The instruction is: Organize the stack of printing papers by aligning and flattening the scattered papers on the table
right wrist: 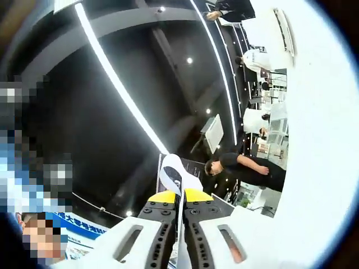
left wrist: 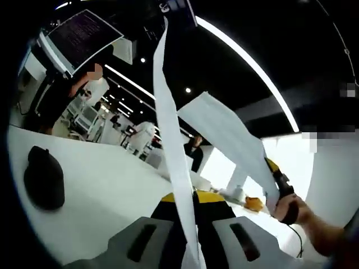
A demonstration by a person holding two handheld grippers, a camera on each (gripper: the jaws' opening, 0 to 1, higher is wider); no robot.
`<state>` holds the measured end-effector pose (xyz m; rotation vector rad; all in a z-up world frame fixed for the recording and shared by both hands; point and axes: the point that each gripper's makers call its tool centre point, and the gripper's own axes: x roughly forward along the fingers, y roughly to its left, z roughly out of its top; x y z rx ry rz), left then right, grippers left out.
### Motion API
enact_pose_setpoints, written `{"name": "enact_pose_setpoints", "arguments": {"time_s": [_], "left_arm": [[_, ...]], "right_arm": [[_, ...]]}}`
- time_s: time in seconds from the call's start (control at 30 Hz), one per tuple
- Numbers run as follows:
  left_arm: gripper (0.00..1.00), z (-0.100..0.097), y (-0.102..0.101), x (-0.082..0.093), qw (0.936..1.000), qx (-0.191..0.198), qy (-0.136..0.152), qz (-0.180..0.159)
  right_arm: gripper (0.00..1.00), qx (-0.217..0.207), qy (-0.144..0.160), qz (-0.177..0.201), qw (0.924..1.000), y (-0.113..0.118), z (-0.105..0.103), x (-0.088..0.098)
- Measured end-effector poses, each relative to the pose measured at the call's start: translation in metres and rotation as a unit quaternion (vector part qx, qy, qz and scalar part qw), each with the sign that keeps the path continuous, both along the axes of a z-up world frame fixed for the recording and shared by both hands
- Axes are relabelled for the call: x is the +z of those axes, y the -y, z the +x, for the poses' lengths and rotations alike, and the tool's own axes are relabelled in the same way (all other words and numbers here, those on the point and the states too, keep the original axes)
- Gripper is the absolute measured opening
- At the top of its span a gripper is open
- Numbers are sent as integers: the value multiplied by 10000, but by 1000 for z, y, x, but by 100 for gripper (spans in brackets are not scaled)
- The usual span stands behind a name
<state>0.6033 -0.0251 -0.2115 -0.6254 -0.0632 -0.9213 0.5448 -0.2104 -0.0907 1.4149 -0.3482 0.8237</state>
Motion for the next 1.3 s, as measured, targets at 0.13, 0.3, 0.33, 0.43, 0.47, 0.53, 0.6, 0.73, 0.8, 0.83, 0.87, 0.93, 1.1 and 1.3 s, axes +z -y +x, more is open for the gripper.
{"name": "enact_pose_setpoints", "arguments": {"time_s": [0.13,0.3,0.33,0.43,0.47,0.53,0.6,0.73,0.8,0.83,0.87,0.93,1.1,1.3], "left_arm": [[7,-1,1,0,10000,-14,4,0],[7,-2,1,1,10000,-17,11,-10],[7,-2,1,1,10000,-25,10,-10],[7,-2,1,1,10000,-38,5,-24],[7,-2,1,2,10000,-43,2,-33],[7,-3,1,2,10000,-51,-4,-37],[7,-3,1,2,10000,-55,-2,-32],[8,-3,2,1,10000,-88,-14,-29],[9,-2,2,1,9999,-111,-24,-25],[9,-2,3,1,9999,-116,-23,-27],[9,-2,2,2,9999,-113,-19,-31],[10,-2,2,2,9999,-113,-22,-43],[12,-1,2,2,9998,-152,-33,-79],[13,-1,2,3,9998,-154,32,-102]], "right_arm": [[0,-60,-84,89,9999,2,10,-7],[0,-120,-243,142,9995,2,21,-19],[0,-127,-270,144,9995,1,23,-21],[0,-139,-323,158,9993,0,25,-25],[0,-145,-344,163,9992,-1,25,-27],[0,-166,-381,159,9990,-2,26,-30],[0,-192,-426,172,9988,-1,29,-34],[0,-206,-463,209,9985,1,32,-37],[0,-218,-524,218,9981,2,35,-42],[0,-223,-545,215,9980,2,36,-44],[0,-227,-558,221,9979,2,37,-45],[0,-254,-591,225,9977,4,38,-48],[0,-286,-645,273,9971,5,40,-54],[0,-285,-776,337,9960,3,43,-63]]}}
